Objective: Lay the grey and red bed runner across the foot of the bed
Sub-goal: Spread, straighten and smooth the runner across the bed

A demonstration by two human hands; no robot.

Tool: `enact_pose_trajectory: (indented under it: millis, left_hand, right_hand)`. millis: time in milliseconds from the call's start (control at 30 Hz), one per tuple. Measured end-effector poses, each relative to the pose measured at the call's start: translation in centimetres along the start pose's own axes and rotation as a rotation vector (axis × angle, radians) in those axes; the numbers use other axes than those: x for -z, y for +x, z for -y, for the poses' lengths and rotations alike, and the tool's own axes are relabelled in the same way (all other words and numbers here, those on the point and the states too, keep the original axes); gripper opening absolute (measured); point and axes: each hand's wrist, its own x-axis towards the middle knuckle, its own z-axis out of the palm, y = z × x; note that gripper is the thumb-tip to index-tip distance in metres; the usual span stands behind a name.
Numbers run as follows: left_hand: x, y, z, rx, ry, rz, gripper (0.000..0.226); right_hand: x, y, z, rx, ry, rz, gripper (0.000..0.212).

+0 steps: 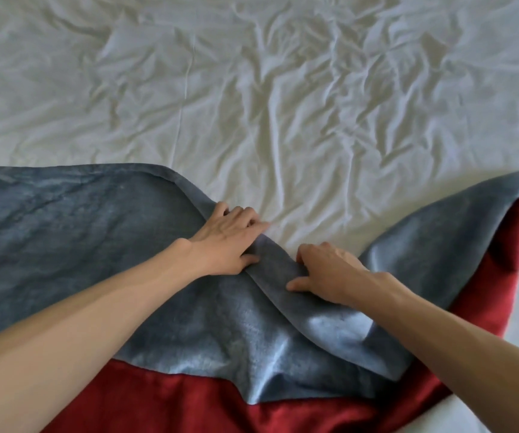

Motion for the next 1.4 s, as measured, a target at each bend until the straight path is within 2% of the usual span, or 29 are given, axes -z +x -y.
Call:
enact_pose_trajectory:
  millis: [67, 133, 200, 267, 367, 467, 500, 567, 600, 667, 833, 967, 1033, 1067, 1167, 1200, 1267, 1400]
  left_hand:
    - [0.0, -1.0, 0.2, -0.013, 0.035, 0.018, 0.052]
    - [0.1, -1.6, 0.4, -0.038, 0.041, -0.017, 0.031]
    - [0.4, -1.8, 0.5, -0.048, 0.013, -0.041, 0.013]
    - [0.8, -1.8, 0.2, -0.054, -0.063, -0.031, 0.023]
    - [1.7, -1.5, -0.4, -0.016, -0.175, -0.040, 0.031]
    - [2.9, -1.1, -0.9, 0.072, -0.335, -0.096, 0.022]
    - [3.3, -1.1, -1.0, 0.077, -0.363, -0.110, 0.021]
    - [4.2, -1.1, -1.2, 0.051, -0.368, -0.110, 0.025]
    - [4.5, -1.1, -1.2, 0.034, -0.359, -0.096, 0.027]
    - [4.9, -1.3, -1.1, -0.001, -0.352, -0.078, 0.028]
    - [4.2, -0.9, -0.8, 0.073, -0.349, -0.198, 0.008]
    - [4.7, 1.2, -1.1, 0.236, -0.368, -0.417, 0.008]
    - [5.0, 2.8, -1.5, 0.329, -0.333, -0.487, 0.008]
    - [5.1, 3.5, -1.8, 0.362, -0.295, -0.499, 0.009]
    - [4.6, 5.0, -2.1, 0.426, -0.226, -0.514, 0.008]
    - [4.3, 5.4, -2.1, 0.437, -0.215, -0.515, 0.008]
    - [3.6, 5.9, -1.9, 0.458, -0.185, -0.508, 0.009]
    - [2.5, 7.4, -1.6, 0.463, -0.137, -0.433, 0.013]
  right_hand:
    - [-0.7, -0.4, 0.8, 0.050, -0.006, -0.039, 0.023]
    - [-1.4, -1.0, 1.6, 0.119, -0.019, -0.107, 0.011]
    - [-2.3, -1.4, 2.2, 0.253, -0.038, -0.193, 0.014]
    - [-2.7, -1.7, 2.3, 0.302, 0.022, -0.212, 0.024]
    - [-1.5, -1.2, 1.9, 0.181, 0.354, -0.111, 0.036]
    - [0.0, -0.3, 1.3, 0.021, 0.694, -0.027, 0.021]
    - [0.4, -0.2, 0.9, -0.011, 0.776, 0.030, 0.016]
    - [0.8, -0.1, -0.2, -0.004, 0.824, 0.158, 0.026]
    - [1.1, -0.1, -0.6, 0.029, 0.802, 0.186, 0.025]
    - [1.7, 0.0, -1.1, 0.089, 0.710, 0.122, 0.014]
    - [4.2, 1.0, -2.7, 0.062, 0.415, -0.369, 0.020]
    - [7.7, 1.8, -4.1, 0.110, -0.072, -0.576, 0.035]
    - [8.7, 2.3, -5.0, 0.096, -0.070, -0.527, 0.041]
    - [8.9, 2.5, -5.7, 0.086, 0.009, -0.435, 0.042]
    - [8.9, 2.3, -8.2, -0.008, 0.302, 0.026, 0.040]
    - [8.9, 2.1, -9.1, -0.044, 0.336, 0.110, 0.041]
    - [9.1, 2.2, -10.7, -0.079, 0.325, 0.048, 0.045]
    - [11.2, 3.0, -11.7, -0.042, 0.008, -0.325, 0.048]
